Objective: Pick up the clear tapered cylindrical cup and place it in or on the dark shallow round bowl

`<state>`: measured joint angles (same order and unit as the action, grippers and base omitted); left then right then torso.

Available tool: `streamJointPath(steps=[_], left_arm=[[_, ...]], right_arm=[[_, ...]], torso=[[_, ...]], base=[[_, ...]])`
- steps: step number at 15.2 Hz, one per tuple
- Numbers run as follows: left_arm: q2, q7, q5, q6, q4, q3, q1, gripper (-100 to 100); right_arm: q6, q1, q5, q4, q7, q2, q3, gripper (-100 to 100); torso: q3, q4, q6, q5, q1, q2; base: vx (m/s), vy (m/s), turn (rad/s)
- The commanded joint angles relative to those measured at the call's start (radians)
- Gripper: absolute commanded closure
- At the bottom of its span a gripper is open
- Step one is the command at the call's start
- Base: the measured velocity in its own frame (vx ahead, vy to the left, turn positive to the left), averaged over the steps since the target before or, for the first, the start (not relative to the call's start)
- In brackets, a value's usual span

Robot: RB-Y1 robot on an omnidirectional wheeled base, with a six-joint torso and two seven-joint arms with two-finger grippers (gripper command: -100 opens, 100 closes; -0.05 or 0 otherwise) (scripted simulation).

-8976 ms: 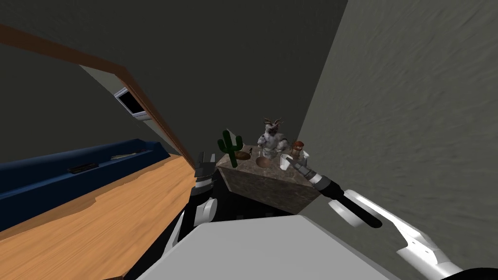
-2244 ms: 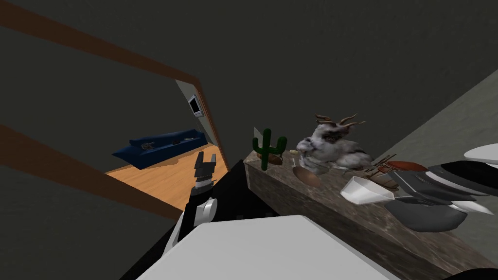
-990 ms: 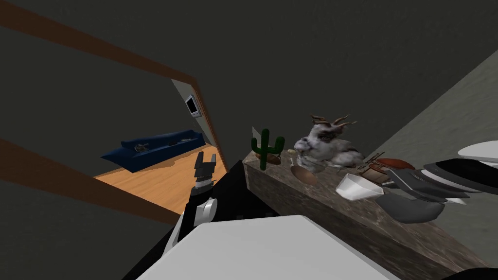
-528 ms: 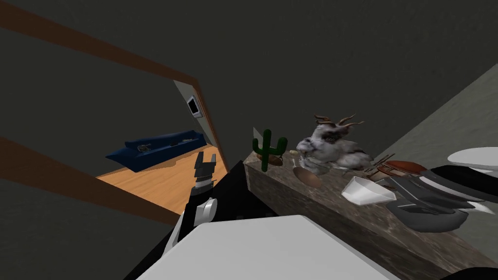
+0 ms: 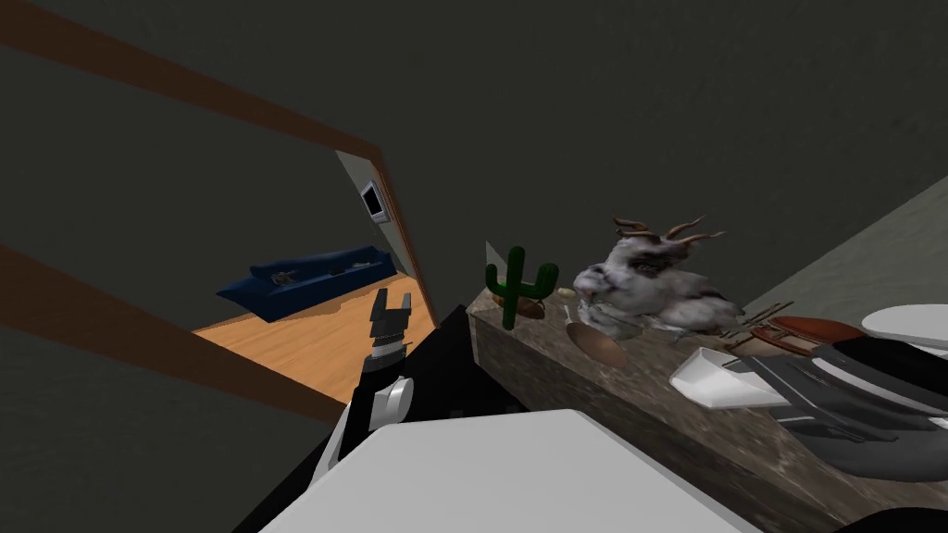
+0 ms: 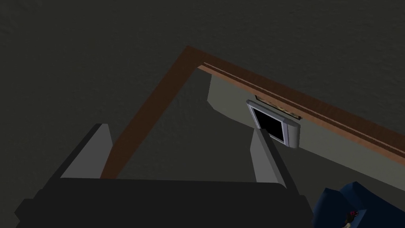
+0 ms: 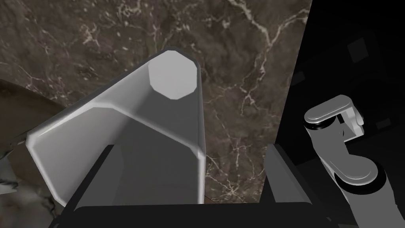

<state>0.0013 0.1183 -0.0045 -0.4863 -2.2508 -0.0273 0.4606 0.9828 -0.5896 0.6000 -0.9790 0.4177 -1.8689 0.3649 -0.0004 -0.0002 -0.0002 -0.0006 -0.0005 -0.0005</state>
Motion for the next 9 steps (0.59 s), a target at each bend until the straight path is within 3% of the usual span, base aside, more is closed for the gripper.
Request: streamJointPath(steps=[1, 3, 4, 6, 7, 9], left_arm=[[0.000, 0.000, 0.000, 0.000, 0.000, 0.000, 0.000, 0], [0.000, 0.000, 0.000, 0.000, 0.000, 0.000, 0.000, 0], [0.000, 0.000, 0.000, 0.000, 0.000, 0.000, 0.000, 0], [0.000, 0.000, 0.000, 0.000, 0.000, 0.000, 0.000, 0], [0.000, 0.000, 0.000, 0.000, 0.000, 0.000, 0.000, 0], [0.000, 0.000, 0.000, 0.000, 0.000, 0.000, 0.000, 0]], right_arm=[[-0.009, 0.011, 0.025, 0.009, 0.000, 0.029, 0.001, -100], [-0.013, -0.003, 0.002, 0.003, 0.008, 0.017, 0.003, -100], [0.018, 0.016, 0.015, 0.005, -0.009, -0.008, -0.007, 100], [0.016, 0.017, 0.017, 0.015, -0.002, -0.001, -0.006, 100], [0.019, 0.023, 0.035, -0.006, 0.025, -0.016, -0.015, -100], [0.016, 0.025, 0.045, -0.021, 0.046, -0.024, -0.020, -100]], torso=[[0.000, 0.000, 0.000, 0.000, 0.000, 0.000], [0.000, 0.000, 0.000, 0.000, 0.000, 0.000], [0.000, 0.000, 0.000, 0.000, 0.000, 0.000], [0.001, 0.001, 0.001, 0.001, 0.001, 0.002], [0.001, 0.001, 0.000, 0.000, 0.000, 0.002], [0.002, 0.001, -0.001, -0.003, -0.005, 0.005]], base=[[0.015, -0.008, 0.064], [0.009, -0.006, 0.031], [-0.005, 0.000, -0.107], [-0.017, 0.008, -0.101], [-0.046, -0.026, 0.081], [-0.091, -0.062, 0.125]])
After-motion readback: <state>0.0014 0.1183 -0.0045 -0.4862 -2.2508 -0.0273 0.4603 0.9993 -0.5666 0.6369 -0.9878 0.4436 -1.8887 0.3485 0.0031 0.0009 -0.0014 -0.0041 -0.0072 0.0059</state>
